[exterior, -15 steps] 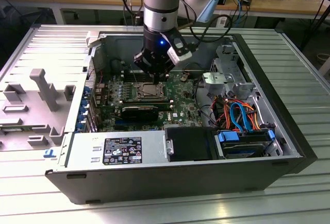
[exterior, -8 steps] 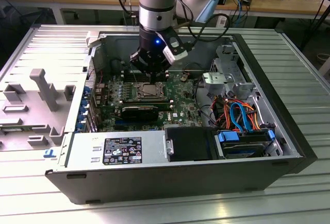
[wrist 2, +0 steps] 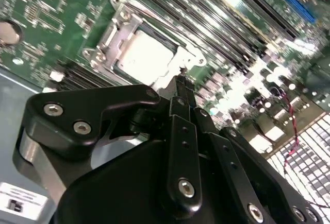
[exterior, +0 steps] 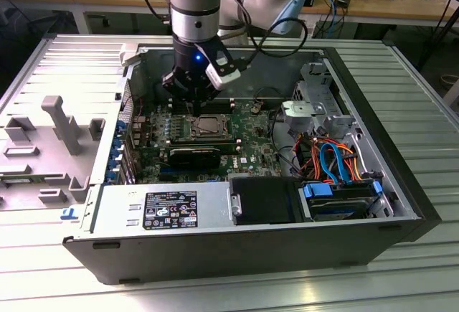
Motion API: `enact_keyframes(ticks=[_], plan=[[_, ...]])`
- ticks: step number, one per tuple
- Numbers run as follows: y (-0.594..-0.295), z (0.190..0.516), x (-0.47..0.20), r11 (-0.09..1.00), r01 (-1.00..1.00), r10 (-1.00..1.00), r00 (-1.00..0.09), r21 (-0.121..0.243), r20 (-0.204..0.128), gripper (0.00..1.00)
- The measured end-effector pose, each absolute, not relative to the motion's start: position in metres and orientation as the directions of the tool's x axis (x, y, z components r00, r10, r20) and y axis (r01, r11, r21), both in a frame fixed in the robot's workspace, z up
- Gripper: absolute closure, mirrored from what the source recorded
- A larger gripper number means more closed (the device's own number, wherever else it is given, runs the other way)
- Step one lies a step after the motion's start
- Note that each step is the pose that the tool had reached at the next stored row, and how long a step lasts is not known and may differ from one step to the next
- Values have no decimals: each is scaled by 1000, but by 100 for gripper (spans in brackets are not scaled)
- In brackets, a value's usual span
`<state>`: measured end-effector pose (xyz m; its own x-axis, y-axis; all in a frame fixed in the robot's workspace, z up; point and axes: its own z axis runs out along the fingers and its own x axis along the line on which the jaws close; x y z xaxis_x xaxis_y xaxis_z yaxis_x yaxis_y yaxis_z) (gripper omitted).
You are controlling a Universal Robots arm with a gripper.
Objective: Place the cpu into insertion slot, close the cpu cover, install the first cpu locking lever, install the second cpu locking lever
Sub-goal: 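Install the first cpu locking lever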
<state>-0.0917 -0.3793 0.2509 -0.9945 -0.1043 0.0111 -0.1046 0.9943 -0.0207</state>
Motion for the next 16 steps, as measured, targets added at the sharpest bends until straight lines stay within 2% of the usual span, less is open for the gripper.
enact_keyframes(ticks=[16], plan=[[-364, 255, -127, 995, -102, -102, -995, -21, 6, 89]])
